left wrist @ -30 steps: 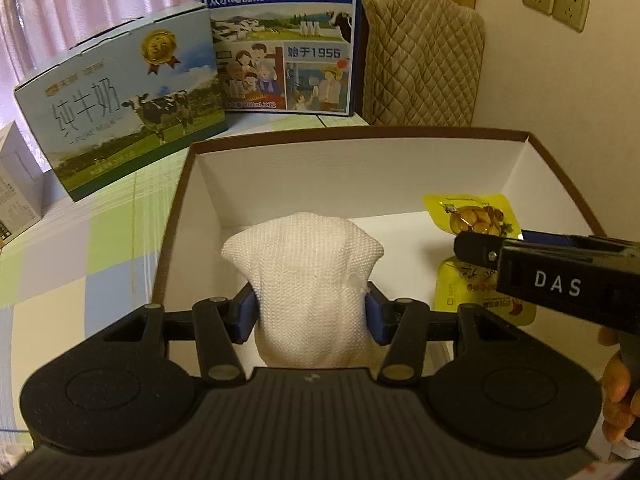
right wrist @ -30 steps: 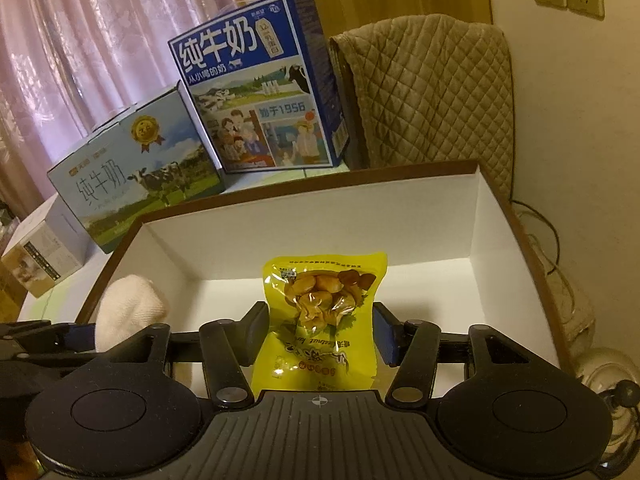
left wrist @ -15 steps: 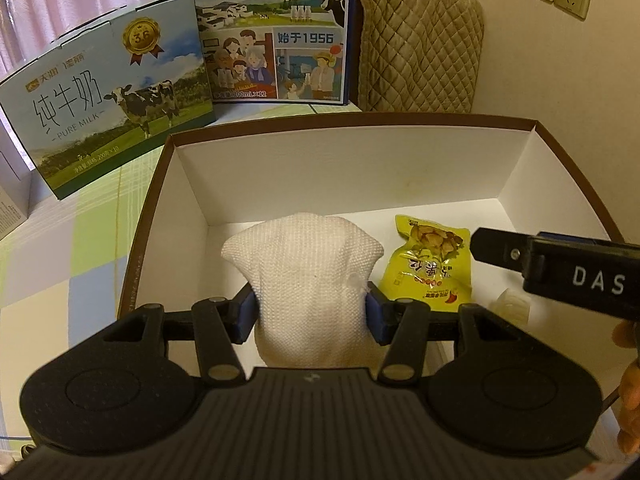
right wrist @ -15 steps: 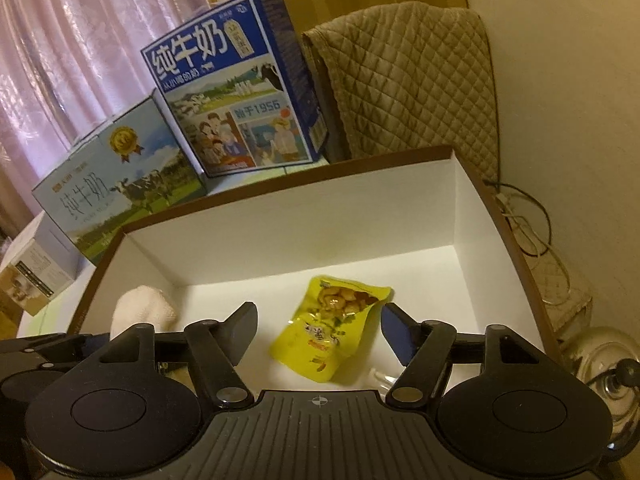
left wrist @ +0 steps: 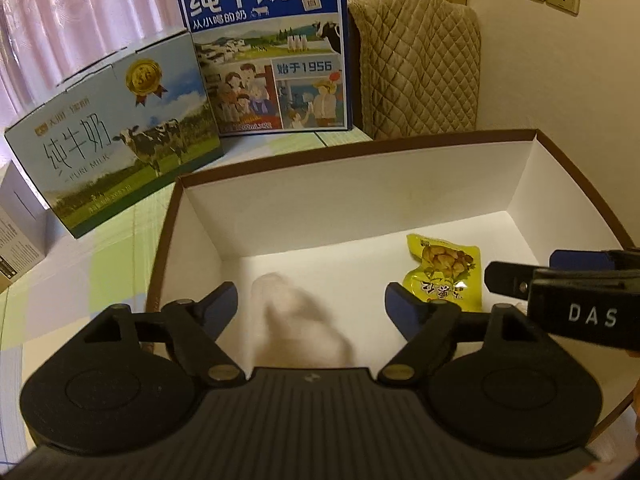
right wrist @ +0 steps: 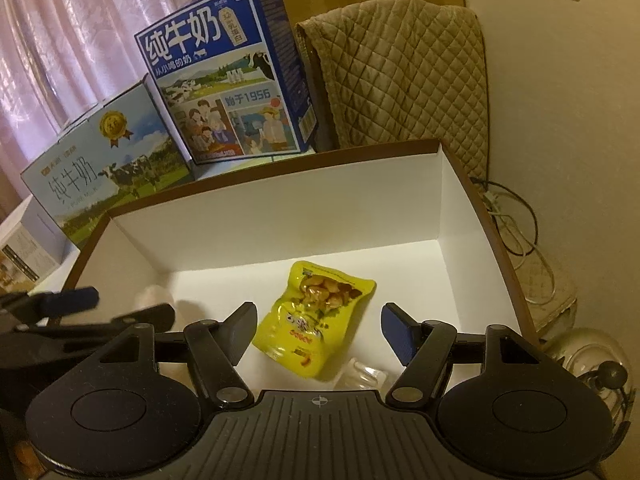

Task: Organize objects
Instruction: 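Open both tools to release the sock and packet into the box, then move both tools back toward the remaining medicine boxes on the table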

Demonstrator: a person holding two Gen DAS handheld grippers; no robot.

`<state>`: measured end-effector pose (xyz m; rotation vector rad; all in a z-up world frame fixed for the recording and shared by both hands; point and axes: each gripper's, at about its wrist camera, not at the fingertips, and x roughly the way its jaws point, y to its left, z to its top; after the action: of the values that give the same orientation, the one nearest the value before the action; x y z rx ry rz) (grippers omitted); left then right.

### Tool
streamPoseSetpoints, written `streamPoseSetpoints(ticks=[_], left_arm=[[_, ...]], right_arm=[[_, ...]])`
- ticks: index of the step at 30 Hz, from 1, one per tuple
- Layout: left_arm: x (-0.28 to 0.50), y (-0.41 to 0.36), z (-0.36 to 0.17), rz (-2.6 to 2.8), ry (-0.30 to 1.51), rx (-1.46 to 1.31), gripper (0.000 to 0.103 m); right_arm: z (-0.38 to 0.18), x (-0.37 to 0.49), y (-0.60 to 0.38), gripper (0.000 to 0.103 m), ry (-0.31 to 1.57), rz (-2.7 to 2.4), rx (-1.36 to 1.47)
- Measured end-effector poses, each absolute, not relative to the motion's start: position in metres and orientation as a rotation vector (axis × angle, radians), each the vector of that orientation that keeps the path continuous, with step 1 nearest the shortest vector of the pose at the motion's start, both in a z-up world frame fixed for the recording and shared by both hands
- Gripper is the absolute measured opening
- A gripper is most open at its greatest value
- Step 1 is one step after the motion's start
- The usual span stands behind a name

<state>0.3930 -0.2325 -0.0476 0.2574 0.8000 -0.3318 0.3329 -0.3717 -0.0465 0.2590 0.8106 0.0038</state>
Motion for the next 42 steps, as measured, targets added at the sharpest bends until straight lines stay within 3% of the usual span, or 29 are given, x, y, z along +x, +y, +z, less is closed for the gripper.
streamPoseSetpoints(ticks=[19,42], left_arm=[[0.359,-0.194,-0.016,-0.301,0.781,0.212,0.079],[0.276,-0.080,0.045,-0.184,0.709,0.034,0.079]], right_arm=[[-0.030,0.309,-0.355,0.067,0.803,0.039,0.186],[0.034,0.236,-0.289,0.067,0.613,0.195,0.176]])
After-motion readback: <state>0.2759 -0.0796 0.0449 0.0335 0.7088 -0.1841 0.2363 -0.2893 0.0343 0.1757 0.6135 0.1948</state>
